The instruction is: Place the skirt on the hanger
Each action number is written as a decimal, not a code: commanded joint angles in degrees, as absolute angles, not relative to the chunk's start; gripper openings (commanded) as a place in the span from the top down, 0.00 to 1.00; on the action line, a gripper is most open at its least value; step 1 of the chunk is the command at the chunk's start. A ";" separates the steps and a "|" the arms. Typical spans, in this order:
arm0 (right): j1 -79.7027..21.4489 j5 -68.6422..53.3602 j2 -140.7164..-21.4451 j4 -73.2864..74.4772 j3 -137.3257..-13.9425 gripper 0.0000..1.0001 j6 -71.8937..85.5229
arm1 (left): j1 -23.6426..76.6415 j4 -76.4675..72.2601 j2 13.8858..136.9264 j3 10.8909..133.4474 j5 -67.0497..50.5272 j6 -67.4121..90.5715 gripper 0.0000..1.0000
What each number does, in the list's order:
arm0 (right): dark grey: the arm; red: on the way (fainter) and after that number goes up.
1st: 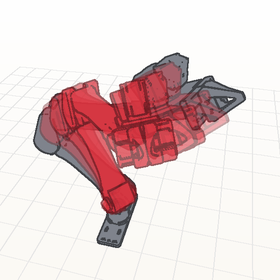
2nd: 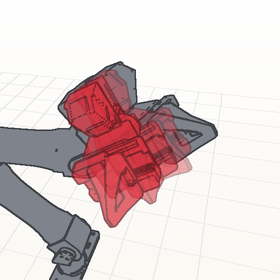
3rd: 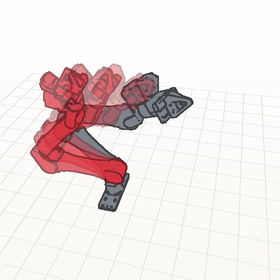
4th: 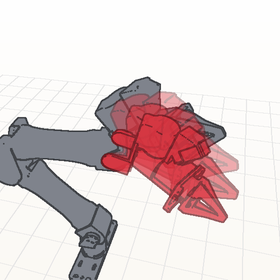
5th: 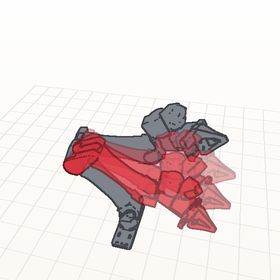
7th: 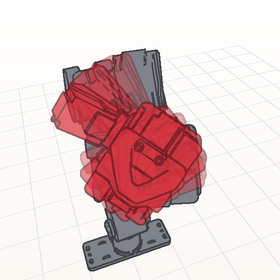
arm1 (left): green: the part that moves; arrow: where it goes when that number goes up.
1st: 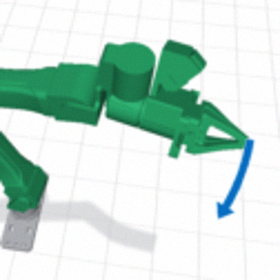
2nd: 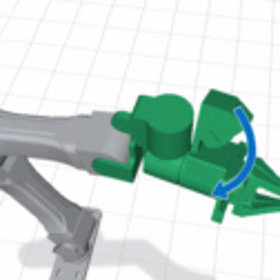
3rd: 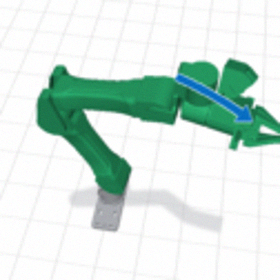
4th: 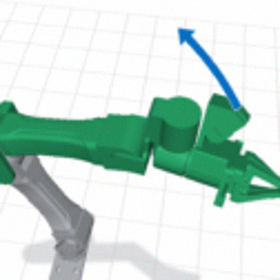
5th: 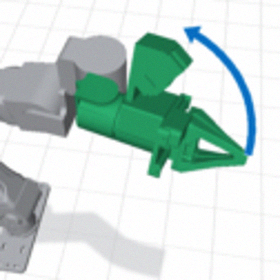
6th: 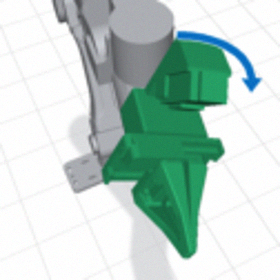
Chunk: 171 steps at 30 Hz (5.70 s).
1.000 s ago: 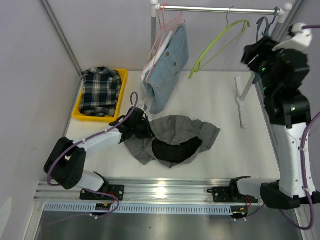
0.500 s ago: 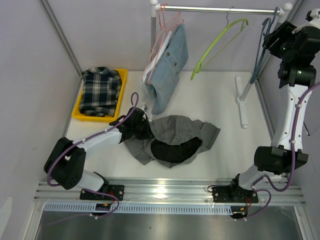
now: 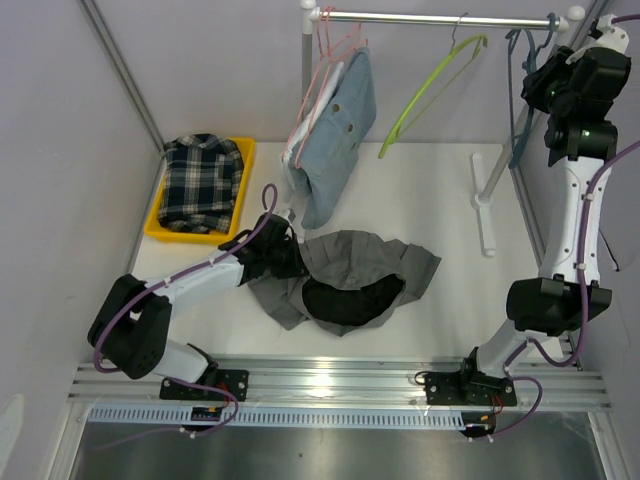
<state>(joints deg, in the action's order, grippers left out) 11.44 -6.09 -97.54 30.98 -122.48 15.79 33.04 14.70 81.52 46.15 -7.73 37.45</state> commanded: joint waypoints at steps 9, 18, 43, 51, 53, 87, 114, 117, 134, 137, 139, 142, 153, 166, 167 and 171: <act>7.65 -1.32 -96.24 31.12 -125.41 1.00 11.08 | 33.40 13.71 79.63 47.46 -8.35 36.65 0.91; 7.73 -3.86 -94.40 27.25 -127.18 1.00 11.95 | 33.40 13.27 79.28 47.46 -8.88 36.74 0.91; -0.15 -18.45 -55.75 40.41 -88.52 1.00 18.02 | 33.40 14.33 79.01 48.16 -8.53 35.86 0.92; -15.37 -24.85 -42.02 47.45 -72.96 1.00 20.22 | 33.49 15.20 79.45 48.69 -7.47 35.95 0.94; -16.78 -26.97 -40.96 50.09 -71.12 1.00 19.43 | 33.40 15.47 79.72 48.69 -7.12 36.04 0.95; -54.58 -6.22 -48.08 40.44 -58.27 1.00 19.60 | 34.45 22.94 72.51 47.73 -3.78 36.12 1.00; -55.10 -7.13 -52.11 31.12 -54.76 1.00 15.65 | 35.07 25.05 70.40 48.60 -3.52 36.21 1.00; -56.77 -5.98 -52.56 26.29 -52.91 1.00 14.07 | 35.42 26.89 68.82 49.66 -3.43 36.12 1.00; -63.72 8.17 -50.36 10.12 -40.00 1.00 10.02 | 38.14 32.43 62.67 52.12 -2.46 37.00 0.99; -61.88 7.31 -52.11 9.76 -39.29 1.00 10.46 | 38.23 31.56 63.72 51.33 -3.51 36.21 0.96; -60.65 5.90 -52.47 8.62 -38.33 1.00 10.98 | 38.49 29.28 64.86 50.72 -5.35 34.46 0.92; -55.14 -4.01 -52.38 3.63 -35.96 1.00 12.83 | 39.02 25.15 65.21 49.22 -7.11 31.47 0.81; -45.00 -24.16 -52.65 -6.85 -29.71 1.00 16.34 | 40.77 23.73 66.88 52.64 -4.14 19.17 0.46; -32.61 -42.27 -56.24 -17.75 -26.89 1.00 22.58 | 45.44 28.48 63.64 54.32 -0.62 3.17 0.43; -32.09 -42.97 -56.86 -18.10 -26.98 1.00 22.76 | 45.44 28.30 63.63 54.23 -0.27 2.38 0.43; -30.50 -45.52 -59.41 -20.91 -26.98 1.00 24.52 | 45.44 28.57 62.93 53.70 1.24 1.85 0.40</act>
